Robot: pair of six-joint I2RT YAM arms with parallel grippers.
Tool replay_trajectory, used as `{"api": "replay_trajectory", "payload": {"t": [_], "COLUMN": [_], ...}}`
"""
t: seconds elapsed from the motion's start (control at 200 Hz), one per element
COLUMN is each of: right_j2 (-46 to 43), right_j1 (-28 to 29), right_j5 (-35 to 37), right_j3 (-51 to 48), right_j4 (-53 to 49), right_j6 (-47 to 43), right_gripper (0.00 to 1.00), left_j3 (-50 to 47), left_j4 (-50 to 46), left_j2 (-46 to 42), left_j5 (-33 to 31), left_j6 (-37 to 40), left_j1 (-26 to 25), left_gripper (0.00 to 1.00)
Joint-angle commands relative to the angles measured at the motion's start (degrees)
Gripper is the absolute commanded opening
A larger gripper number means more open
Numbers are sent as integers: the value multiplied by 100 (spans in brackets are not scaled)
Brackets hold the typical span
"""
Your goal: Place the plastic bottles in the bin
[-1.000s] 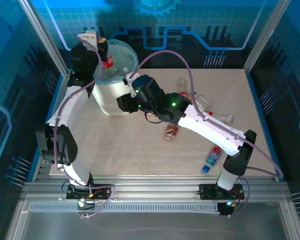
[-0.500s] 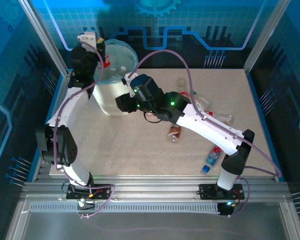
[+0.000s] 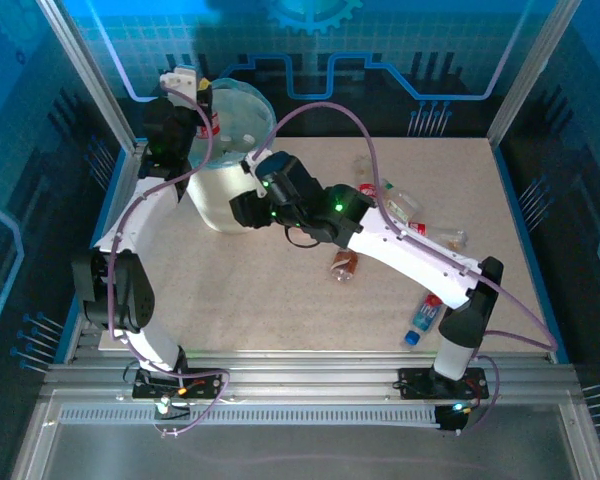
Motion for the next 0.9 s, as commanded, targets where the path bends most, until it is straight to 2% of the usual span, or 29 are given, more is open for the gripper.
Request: {"api": "replay_trajectory", "payload": {"t": [0.0, 0.19, 0.285, 0.59, 0.895], "right_j2": [43, 22, 0, -23, -24], "right_j1": [121, 130, 126, 129, 129], "right_j5": [15, 64, 102, 147, 154], "right_j3": [97, 105, 99, 19, -48], "right_j4": [-104, -151, -166, -170, -220], "right_j6": [103, 81, 68, 68, 139], "right_gripper": [50, 50, 50, 50, 51], "left_j3": [-297, 236, 502, 162, -423], "left_j4": [-509, -1170, -1395, -1377, -1209], "left_j2": [-34, -151, -282, -792, -711], "left_j5": [336, 1150, 1360, 1464, 1411], "left_j6": [-208, -637, -782, -895, -945], "left_j1": [11, 12, -4, -170, -206], "left_gripper": [0, 0, 0, 0, 0]}}
